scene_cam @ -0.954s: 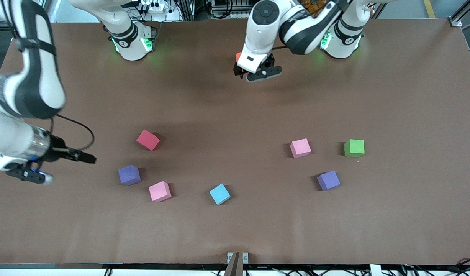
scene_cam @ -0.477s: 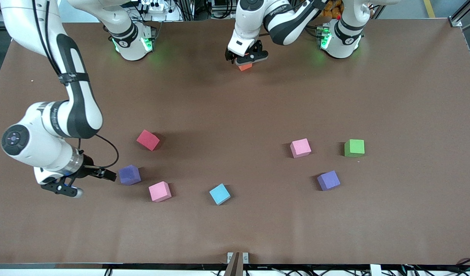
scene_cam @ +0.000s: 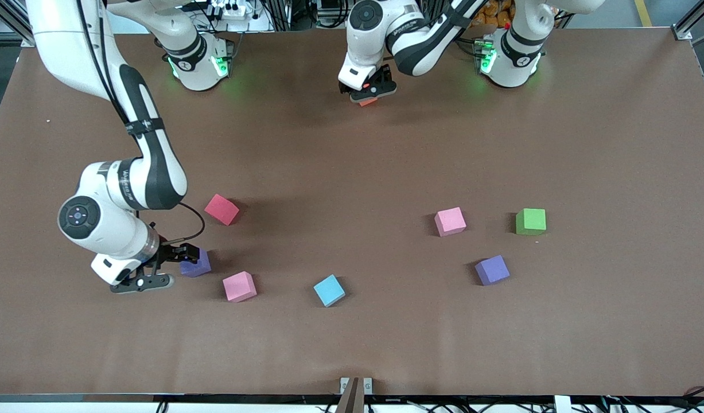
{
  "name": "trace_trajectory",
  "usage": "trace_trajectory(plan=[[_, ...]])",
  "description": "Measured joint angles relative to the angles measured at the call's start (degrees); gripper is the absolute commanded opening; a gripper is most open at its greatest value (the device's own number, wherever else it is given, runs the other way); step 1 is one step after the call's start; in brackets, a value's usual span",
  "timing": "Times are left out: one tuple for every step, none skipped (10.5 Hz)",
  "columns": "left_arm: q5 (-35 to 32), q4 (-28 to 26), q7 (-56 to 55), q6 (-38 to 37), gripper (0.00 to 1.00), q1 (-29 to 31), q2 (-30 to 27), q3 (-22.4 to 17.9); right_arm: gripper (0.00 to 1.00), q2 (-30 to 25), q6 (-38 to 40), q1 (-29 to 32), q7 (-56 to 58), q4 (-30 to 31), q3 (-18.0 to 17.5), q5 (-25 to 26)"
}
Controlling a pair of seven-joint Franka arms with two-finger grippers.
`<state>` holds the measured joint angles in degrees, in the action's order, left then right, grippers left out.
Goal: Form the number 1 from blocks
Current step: 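Reach the left gripper to the orange cube while the right gripper reaches purple, then grasp the orange cube with the left gripper while the right gripper grasps purple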
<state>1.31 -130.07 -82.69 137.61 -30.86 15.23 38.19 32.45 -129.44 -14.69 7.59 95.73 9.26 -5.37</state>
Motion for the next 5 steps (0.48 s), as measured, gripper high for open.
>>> trace_trajectory(plan=[[0.0,0.1,-1.1,0.4,1.0,-2.8,0.9,-2.4,1.0,0.8,-1.8,0.0,1.1,1.0,0.0,0.0],[0.0,0.1,-2.0,1.4,1.0,-4.8,2.0,-3.7,1.0,1.8,-2.9,0.0,1.6,1.6,-0.1,0.0],[0.0,0.1,-3.0,2.2,1.0,-5.6,3.0,-4.1,1.0,2.7,-3.4,0.0,1.7,1.7,-0.2,0.0],[0.0,0.1,-3.7,2.9,1.0,-5.9,3.9,-4.2,1.0,3.2,-3.6,0.0,1.7,1.7,-0.3,0.0],[0.0,0.1,-4.2,3.2,1.0,-5.9,4.4,-4.2,1.0,3.4,-3.7,-0.1,1.8,1.7,-0.3,0.0]])
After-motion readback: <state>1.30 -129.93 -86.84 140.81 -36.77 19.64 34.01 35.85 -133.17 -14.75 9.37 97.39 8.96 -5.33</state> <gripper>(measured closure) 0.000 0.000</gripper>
